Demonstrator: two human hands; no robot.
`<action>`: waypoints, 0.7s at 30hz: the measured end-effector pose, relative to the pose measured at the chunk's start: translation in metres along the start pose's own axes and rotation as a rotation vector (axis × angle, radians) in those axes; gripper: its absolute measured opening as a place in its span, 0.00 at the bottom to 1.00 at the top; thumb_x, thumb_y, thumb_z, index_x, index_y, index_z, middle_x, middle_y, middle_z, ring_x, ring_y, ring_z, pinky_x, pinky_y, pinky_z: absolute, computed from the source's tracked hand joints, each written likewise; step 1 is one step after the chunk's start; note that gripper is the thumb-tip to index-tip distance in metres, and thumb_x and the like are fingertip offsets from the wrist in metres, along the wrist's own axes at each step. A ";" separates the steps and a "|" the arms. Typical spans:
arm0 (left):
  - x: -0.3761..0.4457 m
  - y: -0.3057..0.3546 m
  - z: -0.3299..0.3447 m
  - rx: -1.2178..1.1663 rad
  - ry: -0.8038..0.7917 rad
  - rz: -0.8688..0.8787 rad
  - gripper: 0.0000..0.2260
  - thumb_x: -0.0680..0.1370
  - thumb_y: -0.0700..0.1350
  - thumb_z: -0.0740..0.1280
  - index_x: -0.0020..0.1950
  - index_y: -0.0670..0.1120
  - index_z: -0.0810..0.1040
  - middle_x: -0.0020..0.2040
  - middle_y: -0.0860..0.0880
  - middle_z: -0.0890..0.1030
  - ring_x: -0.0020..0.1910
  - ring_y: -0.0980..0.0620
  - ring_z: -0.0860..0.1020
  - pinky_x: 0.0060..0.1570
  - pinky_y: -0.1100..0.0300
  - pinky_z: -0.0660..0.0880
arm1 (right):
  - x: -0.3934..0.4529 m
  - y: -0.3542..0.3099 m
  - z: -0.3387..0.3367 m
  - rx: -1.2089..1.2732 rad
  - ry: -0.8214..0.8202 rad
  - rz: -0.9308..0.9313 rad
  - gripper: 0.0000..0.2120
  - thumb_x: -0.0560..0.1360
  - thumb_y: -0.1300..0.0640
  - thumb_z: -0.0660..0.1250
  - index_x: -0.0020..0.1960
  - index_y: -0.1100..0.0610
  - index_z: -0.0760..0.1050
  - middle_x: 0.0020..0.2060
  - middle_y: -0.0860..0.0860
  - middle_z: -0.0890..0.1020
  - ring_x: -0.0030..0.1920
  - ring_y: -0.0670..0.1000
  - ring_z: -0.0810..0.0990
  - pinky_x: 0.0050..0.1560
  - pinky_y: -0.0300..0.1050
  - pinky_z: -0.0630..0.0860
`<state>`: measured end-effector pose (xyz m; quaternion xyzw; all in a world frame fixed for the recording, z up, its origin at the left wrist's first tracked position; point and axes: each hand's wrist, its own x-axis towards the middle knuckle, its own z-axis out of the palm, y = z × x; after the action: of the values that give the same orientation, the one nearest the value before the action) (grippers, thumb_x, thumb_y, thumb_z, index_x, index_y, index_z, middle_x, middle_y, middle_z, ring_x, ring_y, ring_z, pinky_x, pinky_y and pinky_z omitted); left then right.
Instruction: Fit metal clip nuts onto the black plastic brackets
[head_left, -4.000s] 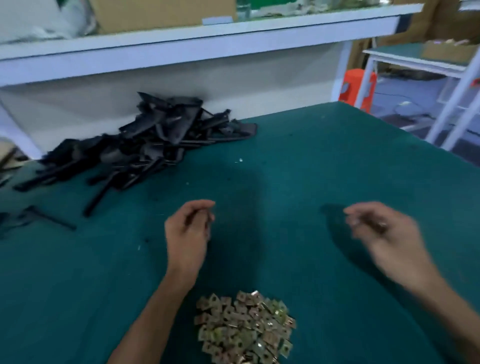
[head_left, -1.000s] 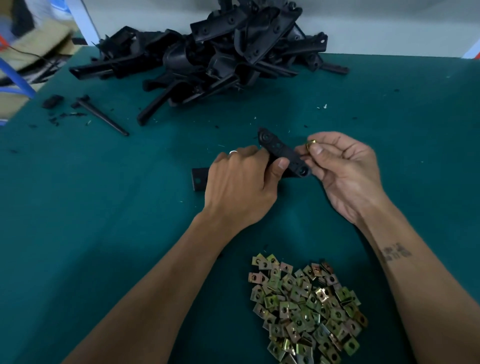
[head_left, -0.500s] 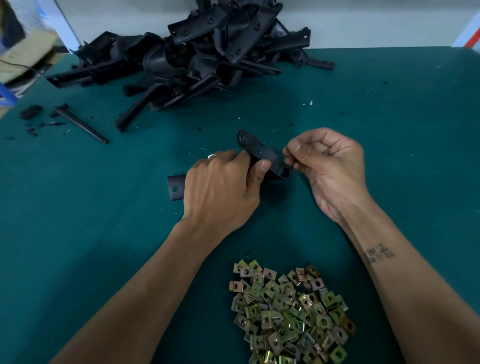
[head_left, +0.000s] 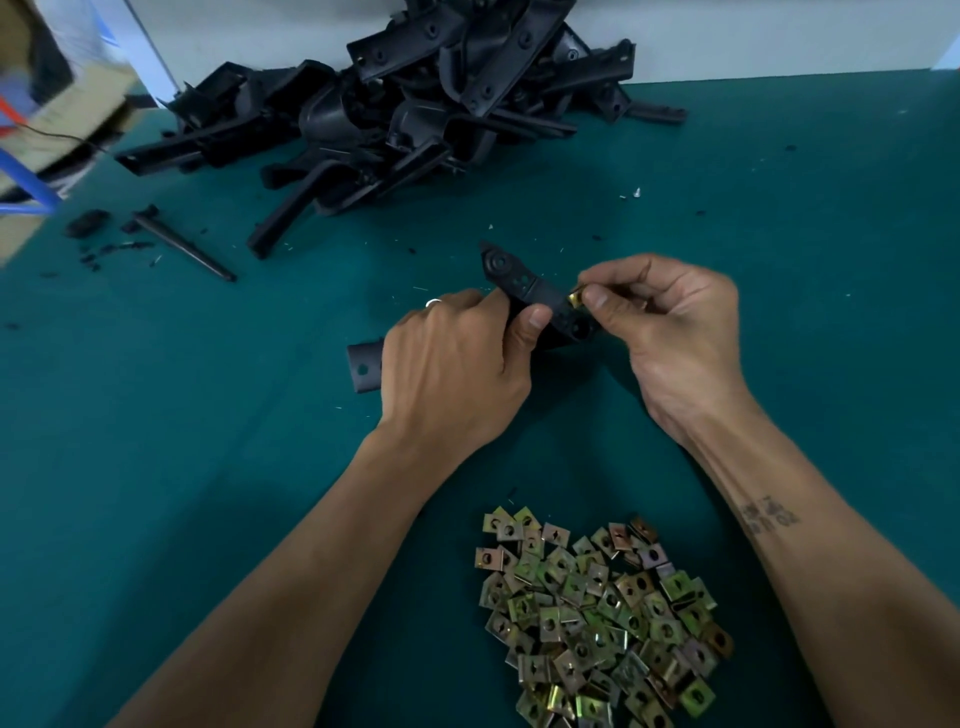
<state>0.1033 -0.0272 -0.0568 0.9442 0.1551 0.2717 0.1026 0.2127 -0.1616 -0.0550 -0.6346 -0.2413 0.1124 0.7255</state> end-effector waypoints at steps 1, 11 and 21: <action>0.000 0.000 0.000 -0.002 -0.001 0.000 0.21 0.84 0.60 0.50 0.39 0.47 0.67 0.36 0.48 0.76 0.33 0.42 0.73 0.33 0.55 0.56 | 0.000 -0.001 0.000 -0.032 0.008 -0.019 0.12 0.74 0.72 0.71 0.42 0.55 0.83 0.35 0.45 0.85 0.37 0.41 0.81 0.43 0.35 0.77; -0.001 -0.001 0.000 -0.022 0.005 0.000 0.21 0.84 0.61 0.51 0.39 0.47 0.66 0.35 0.48 0.76 0.33 0.41 0.74 0.32 0.55 0.58 | -0.004 -0.002 0.005 0.030 0.028 -0.015 0.08 0.73 0.69 0.74 0.45 0.56 0.83 0.37 0.48 0.85 0.40 0.46 0.82 0.45 0.37 0.78; -0.001 0.000 -0.001 -0.033 0.026 0.011 0.19 0.84 0.59 0.53 0.39 0.48 0.65 0.35 0.47 0.77 0.33 0.39 0.74 0.33 0.55 0.57 | -0.002 -0.005 0.001 0.010 0.026 0.021 0.11 0.71 0.70 0.75 0.39 0.55 0.83 0.34 0.51 0.84 0.36 0.48 0.80 0.43 0.38 0.78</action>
<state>0.1022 -0.0276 -0.0563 0.9397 0.1466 0.2869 0.1147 0.2102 -0.1625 -0.0509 -0.6347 -0.2248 0.1129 0.7307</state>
